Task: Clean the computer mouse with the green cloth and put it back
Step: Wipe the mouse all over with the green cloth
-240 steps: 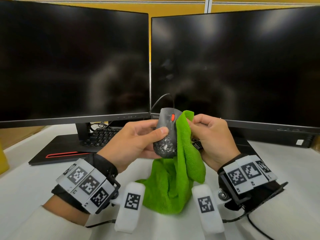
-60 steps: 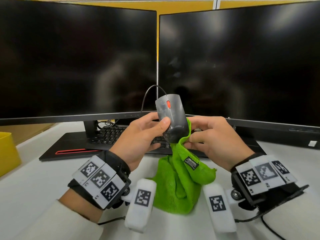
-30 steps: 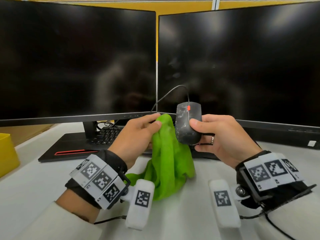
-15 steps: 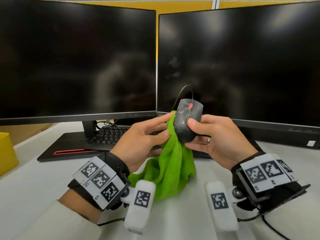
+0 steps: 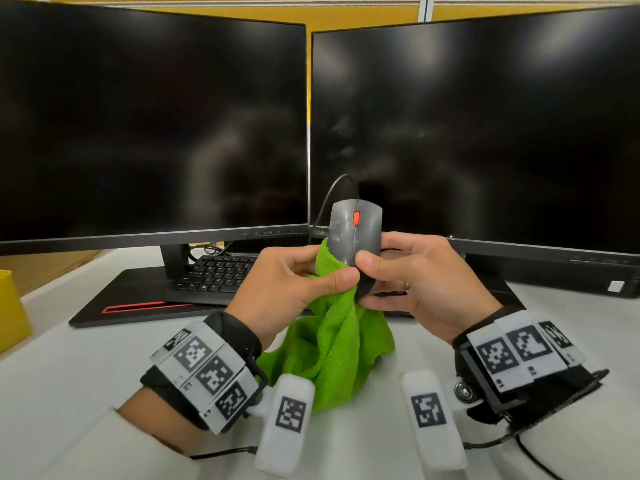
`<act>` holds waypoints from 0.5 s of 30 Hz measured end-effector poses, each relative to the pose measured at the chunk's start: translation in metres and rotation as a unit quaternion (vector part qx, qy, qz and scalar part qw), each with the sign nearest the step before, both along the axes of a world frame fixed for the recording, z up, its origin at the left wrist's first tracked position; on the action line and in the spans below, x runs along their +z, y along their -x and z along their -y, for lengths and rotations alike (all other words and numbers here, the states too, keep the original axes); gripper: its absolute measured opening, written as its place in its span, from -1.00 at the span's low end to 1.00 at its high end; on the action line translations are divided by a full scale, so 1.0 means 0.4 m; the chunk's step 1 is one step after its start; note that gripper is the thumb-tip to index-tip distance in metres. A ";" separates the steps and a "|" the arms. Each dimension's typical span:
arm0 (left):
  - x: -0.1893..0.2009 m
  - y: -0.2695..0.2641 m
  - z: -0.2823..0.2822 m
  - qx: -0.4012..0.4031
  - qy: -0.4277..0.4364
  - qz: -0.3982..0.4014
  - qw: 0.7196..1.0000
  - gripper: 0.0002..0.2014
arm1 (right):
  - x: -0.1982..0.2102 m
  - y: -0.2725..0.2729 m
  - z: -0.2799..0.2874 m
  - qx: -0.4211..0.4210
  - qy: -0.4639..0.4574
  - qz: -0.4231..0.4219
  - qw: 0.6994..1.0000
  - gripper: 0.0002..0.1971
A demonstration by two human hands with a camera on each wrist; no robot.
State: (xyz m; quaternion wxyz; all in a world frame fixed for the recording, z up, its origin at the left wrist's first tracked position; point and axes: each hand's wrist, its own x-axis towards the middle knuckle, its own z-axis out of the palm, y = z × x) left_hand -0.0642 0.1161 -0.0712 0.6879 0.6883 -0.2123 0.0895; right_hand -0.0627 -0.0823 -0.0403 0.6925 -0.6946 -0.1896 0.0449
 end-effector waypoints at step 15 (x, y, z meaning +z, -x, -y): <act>0.000 -0.004 0.001 -0.008 -0.033 -0.002 0.999 -0.62 | -0.009 -0.006 0.004 -0.003 0.009 -0.009 1.000 -0.81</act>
